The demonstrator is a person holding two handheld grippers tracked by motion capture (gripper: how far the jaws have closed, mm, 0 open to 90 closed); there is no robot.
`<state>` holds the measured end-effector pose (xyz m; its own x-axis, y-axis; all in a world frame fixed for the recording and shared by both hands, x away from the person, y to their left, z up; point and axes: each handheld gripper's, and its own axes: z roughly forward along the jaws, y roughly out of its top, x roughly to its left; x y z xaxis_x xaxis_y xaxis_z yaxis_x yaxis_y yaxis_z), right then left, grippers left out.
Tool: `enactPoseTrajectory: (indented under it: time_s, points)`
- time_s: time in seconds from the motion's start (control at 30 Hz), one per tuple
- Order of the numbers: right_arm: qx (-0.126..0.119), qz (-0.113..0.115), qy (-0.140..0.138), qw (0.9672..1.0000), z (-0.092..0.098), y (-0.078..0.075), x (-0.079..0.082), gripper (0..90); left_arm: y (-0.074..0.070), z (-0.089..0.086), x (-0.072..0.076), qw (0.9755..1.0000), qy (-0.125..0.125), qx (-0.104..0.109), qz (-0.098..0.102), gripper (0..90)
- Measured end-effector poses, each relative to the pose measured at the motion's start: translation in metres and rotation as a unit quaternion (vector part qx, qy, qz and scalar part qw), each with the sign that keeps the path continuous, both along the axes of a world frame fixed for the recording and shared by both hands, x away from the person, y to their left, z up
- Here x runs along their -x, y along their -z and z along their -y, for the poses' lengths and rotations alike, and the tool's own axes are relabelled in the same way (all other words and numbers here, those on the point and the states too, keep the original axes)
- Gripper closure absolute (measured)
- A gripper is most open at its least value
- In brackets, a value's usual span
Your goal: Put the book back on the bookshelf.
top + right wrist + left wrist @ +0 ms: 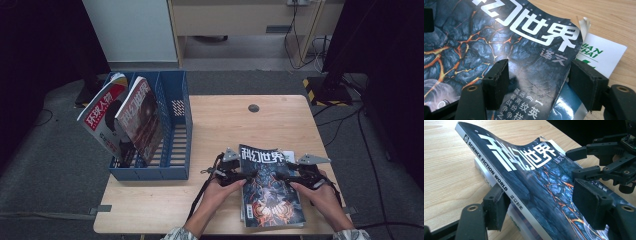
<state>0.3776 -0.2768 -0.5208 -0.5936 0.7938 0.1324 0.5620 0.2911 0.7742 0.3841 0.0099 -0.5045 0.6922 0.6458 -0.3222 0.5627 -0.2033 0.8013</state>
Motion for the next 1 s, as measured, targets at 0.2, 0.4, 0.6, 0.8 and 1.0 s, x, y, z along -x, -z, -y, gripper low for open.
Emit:
enactPoseTrajectory:
  time_s: [0.2,0.4,0.6,0.8,1.0]
  points:
    - [-0.003,-0.002,-0.011,0.9999,-0.002,0.000,0.000,34.3,-0.001,-0.002,-0.001,1.0000,0.001,0.008,-0.005,31.9]
    - [-0.008,-0.004,-0.033,0.9994,-0.012,0.000,0.002,35.0,-0.001,-0.001,-0.001,1.0000,0.005,0.002,-0.005,31.6]
    - [-0.008,-0.004,-0.047,0.9989,-0.019,0.000,0.004,34.9,-0.001,-0.004,-0.002,0.9999,0.002,0.005,-0.011,31.5]
    - [-0.010,-0.004,-0.050,0.9987,-0.020,0.000,0.004,35.1,-0.001,-0.004,-0.003,0.9999,0.001,0.008,-0.011,31.5]
    - [-0.023,-0.010,-0.050,0.9984,-0.020,0.000,0.003,35.8,0.000,-0.004,-0.003,0.9998,0.000,0.012,-0.015,30.8]
